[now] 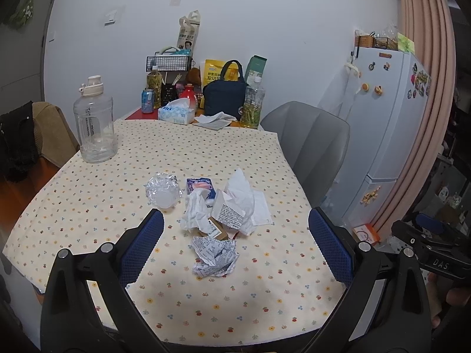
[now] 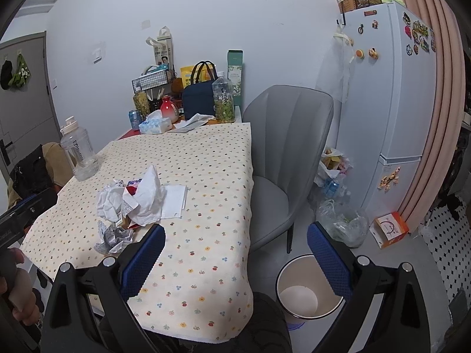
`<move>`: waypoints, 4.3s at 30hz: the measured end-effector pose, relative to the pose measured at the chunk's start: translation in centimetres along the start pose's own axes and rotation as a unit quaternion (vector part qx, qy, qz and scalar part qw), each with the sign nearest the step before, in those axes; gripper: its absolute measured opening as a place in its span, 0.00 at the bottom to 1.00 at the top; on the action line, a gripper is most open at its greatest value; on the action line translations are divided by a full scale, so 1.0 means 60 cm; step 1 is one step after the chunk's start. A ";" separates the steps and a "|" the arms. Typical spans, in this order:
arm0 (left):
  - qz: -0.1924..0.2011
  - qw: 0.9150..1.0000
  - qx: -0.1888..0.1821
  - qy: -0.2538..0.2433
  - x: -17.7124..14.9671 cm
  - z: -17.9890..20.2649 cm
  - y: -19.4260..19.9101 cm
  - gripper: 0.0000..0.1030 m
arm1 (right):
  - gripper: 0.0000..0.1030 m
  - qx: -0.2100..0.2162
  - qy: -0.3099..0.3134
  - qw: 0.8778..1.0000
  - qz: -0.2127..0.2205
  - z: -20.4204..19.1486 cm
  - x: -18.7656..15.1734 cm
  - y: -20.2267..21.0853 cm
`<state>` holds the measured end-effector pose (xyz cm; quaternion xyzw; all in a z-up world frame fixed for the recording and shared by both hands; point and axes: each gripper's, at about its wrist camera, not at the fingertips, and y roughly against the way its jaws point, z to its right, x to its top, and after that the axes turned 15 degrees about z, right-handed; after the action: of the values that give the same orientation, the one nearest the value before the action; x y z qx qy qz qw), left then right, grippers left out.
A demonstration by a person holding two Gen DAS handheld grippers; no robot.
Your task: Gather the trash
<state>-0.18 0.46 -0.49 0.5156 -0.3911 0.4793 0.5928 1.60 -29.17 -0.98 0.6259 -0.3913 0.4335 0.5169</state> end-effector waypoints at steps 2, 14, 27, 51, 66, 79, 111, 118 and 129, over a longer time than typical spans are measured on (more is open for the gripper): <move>-0.001 1.000 -0.001 0.003 -0.002 -0.006 -0.002 0.95 | 0.91 0.001 0.001 1.000 -0.002 -0.003 0.000 -0.003; -0.039 0.999 0.007 0.026 -0.043 -0.048 -0.025 0.93 | 0.84 0.025 -0.003 0.999 -0.035 -0.021 -0.026 -0.049; -0.118 0.992 -0.003 0.039 -0.117 -0.049 -0.107 0.89 | 0.78 0.062 0.003 0.995 -0.078 -0.047 -0.075 -0.098; -0.127 0.990 0.025 0.052 -0.110 -0.091 -0.105 0.31 | 0.67 0.154 0.035 0.982 -0.105 -0.150 -0.088 -0.174; -0.112 0.986 0.078 0.100 -0.109 -0.205 -0.111 0.31 | 0.59 0.232 0.057 0.965 -0.110 -0.297 -0.050 -0.219; -0.115 0.978 0.113 0.131 -0.118 -0.285 -0.121 0.31 | 0.59 0.237 0.078 0.958 -0.142 -0.386 -0.074 -0.286; -0.090 0.992 0.039 0.085 -0.053 -0.158 -0.157 0.31 | 0.05 0.216 0.035 0.973 -0.070 -0.236 0.029 -0.207; -0.088 0.994 -0.005 0.061 -0.038 -0.075 -0.184 0.31 | 0.05 0.171 0.012 0.983 -0.061 -0.140 0.030 -0.195; -0.122 0.990 -0.075 0.017 -0.049 0.079 -0.246 0.31 | 0.05 0.083 -0.043 0.994 -0.062 0.024 0.008 -0.189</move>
<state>13.59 -4.81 -6.04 0.5053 -0.3499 0.3815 0.6904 12.58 -28.81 -4.15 0.7078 -0.3359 0.4047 0.4716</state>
